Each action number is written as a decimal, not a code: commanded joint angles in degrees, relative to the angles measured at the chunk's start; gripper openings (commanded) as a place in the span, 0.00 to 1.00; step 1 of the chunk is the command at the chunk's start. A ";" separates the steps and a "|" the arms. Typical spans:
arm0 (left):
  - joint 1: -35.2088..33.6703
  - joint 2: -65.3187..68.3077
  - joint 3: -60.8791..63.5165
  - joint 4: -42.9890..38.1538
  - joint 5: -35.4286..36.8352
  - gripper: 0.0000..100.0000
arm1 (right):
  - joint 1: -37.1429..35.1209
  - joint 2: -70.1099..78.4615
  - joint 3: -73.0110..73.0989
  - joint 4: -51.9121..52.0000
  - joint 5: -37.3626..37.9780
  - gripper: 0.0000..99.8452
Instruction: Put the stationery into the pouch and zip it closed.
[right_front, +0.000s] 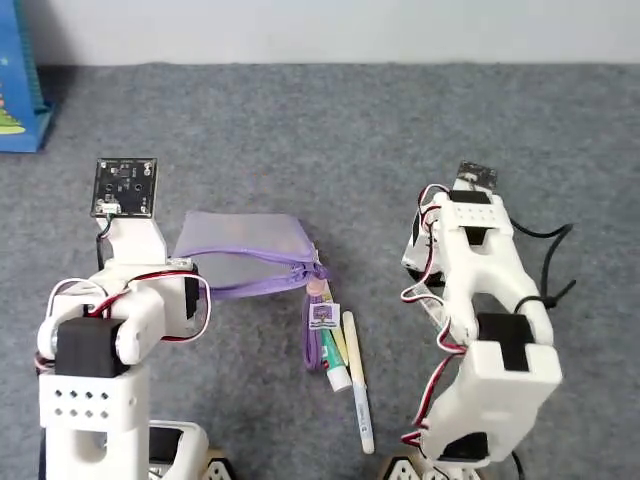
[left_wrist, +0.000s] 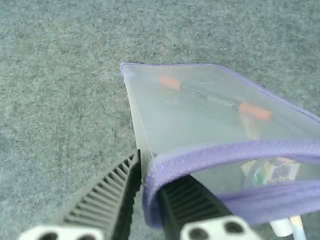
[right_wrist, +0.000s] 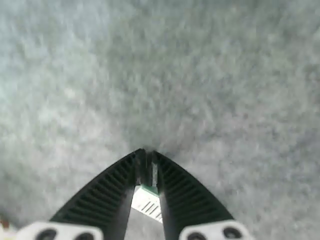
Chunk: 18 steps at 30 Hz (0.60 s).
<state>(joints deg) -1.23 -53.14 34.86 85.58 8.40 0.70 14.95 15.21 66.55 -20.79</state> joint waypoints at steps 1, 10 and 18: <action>0.00 -0.09 -0.22 -1.14 0.00 0.01 | -0.31 -7.08 -1.76 3.82 3.08 0.01; 0.00 -0.09 0.57 -1.23 0.00 0.01 | -0.92 -14.46 -1.58 4.53 24.26 0.01; 0.00 -0.09 0.57 -1.32 0.00 0.01 | -4.88 -12.62 -1.49 16.31 34.73 0.24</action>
<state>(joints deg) -1.23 -53.14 35.74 85.58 8.31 -2.55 3.69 15.30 79.91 10.95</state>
